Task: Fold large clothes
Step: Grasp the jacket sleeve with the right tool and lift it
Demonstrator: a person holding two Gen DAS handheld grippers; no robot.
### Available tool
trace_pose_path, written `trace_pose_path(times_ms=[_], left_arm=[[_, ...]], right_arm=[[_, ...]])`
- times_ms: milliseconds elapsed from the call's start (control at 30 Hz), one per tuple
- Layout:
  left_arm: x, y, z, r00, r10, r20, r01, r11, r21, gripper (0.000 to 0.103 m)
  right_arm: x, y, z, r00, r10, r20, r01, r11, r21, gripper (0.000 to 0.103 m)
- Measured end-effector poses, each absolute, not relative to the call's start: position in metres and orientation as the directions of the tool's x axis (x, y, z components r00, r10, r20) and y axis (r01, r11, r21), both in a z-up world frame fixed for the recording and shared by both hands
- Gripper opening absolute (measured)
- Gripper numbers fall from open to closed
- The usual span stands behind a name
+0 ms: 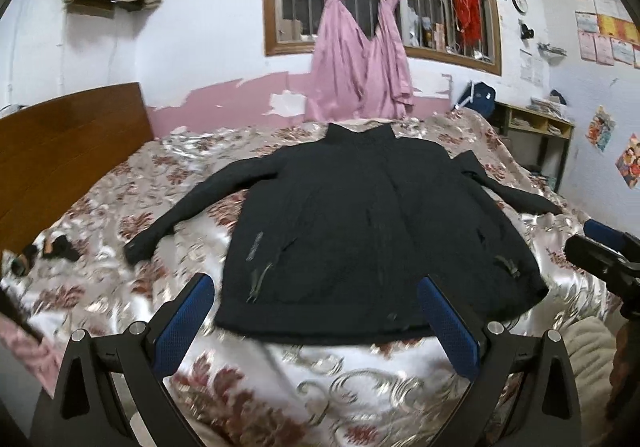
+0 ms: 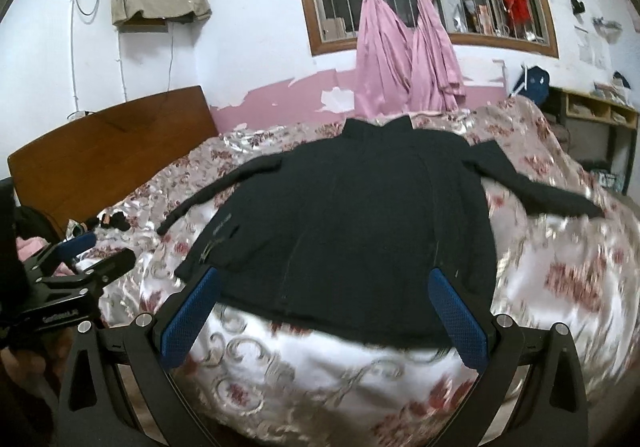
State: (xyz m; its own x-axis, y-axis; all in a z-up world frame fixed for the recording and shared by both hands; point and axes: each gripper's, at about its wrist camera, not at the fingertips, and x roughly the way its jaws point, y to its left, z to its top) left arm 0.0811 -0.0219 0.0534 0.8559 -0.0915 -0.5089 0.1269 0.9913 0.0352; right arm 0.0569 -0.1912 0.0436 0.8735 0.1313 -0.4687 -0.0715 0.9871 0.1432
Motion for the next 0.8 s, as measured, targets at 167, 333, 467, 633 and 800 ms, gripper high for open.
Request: trace_pose_path(times_ms=[167,333,467,633,800], left_arm=[[0.132,-0.044,0.07,0.8,-0.116,-0.589,0.139,0.99,-0.006,0.103],[0.176,-0.072,0.075,0.766,-0.135,-0.628,0.178,0.984,0.006,0.103],[0.213,-0.097,0.069,0.738,-0.203,-0.644,0.226,0.973,-0.047,0.103],[0.264,-0.144,0.051,0.703,-0.25,-0.666,0.267,0.961,-0.079,0.103],[0.316,-0.191,0.035,0.668,-0.366,-0.648,0.345,0.924,-0.166,0.103]], right_arm=[[0.09,-0.225,0.065,0.86,0.104,-0.5,-0.048,0.991,0.125,0.102],[0.128,-0.274,0.053,0.797,0.099,-0.596,0.029,0.979,0.201,0.102],[0.149,-0.32,0.031,0.764,0.059,-0.643,0.141,0.956,0.255,0.102],[0.174,-0.386,-0.007,0.718,-0.041,-0.694,0.331,0.898,0.29,0.102],[0.216,-0.458,-0.049,0.697,-0.003,-0.717,0.515,0.699,0.497,0.102]])
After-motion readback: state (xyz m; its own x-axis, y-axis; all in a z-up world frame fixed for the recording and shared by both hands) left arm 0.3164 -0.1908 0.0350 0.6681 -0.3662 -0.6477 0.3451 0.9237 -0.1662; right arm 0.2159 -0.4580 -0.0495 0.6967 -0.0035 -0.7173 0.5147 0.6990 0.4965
